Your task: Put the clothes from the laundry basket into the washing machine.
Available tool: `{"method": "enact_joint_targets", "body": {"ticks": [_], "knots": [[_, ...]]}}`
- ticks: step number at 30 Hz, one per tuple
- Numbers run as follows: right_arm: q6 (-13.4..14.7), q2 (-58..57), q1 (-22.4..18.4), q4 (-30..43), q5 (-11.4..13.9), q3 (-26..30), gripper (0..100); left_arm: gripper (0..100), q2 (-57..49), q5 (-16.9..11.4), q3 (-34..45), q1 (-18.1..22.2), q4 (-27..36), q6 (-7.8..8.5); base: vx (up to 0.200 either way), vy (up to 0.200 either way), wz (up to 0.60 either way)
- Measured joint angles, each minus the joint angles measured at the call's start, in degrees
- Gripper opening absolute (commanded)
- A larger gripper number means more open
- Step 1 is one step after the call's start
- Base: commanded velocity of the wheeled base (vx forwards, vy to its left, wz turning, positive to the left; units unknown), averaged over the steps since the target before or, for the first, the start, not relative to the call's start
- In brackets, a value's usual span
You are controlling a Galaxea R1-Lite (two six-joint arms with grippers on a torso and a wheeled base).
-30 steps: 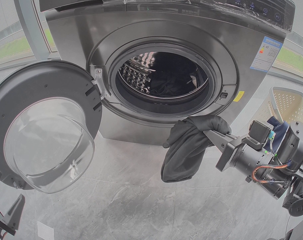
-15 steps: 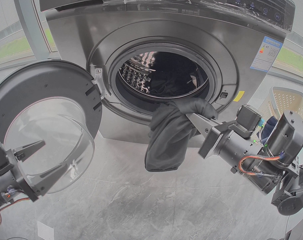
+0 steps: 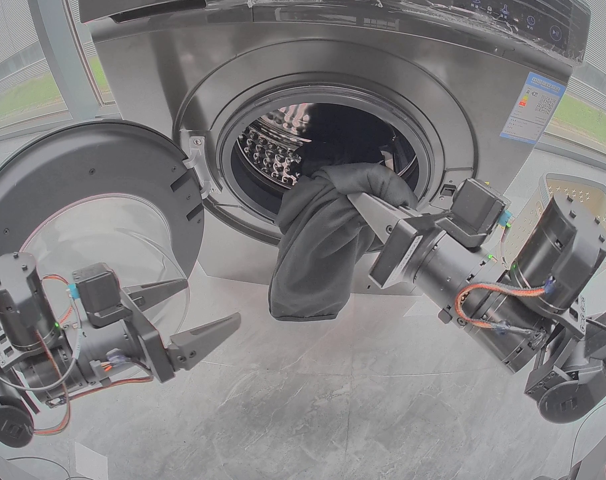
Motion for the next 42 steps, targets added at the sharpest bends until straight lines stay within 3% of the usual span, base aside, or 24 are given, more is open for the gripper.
{"method": "enact_joint_targets", "body": {"ticks": [12, 29, 42], "knots": [[-0.02, -0.57, 0.07, -0.04, -0.04, 0.30, 0, 100, 12.42, -0.29, -4.47, -1.68, -2.40, 0.00, 0.000, 0.000, 0.00], [-0.07, -1.43, 0.90, -0.35, 0.07, 1.90, 0, 100, 33.07, 0.00, -8.61, -1.18, -19.72, 0.05, 0.000, 0.000, 0.00], [-0.10, -2.65, 1.67, -0.37, 0.05, 2.47, 0, 100, 44.92, 0.49, -16.82, -1.05, -25.30, 0.16, 0.000, 0.000, 0.00]]}}
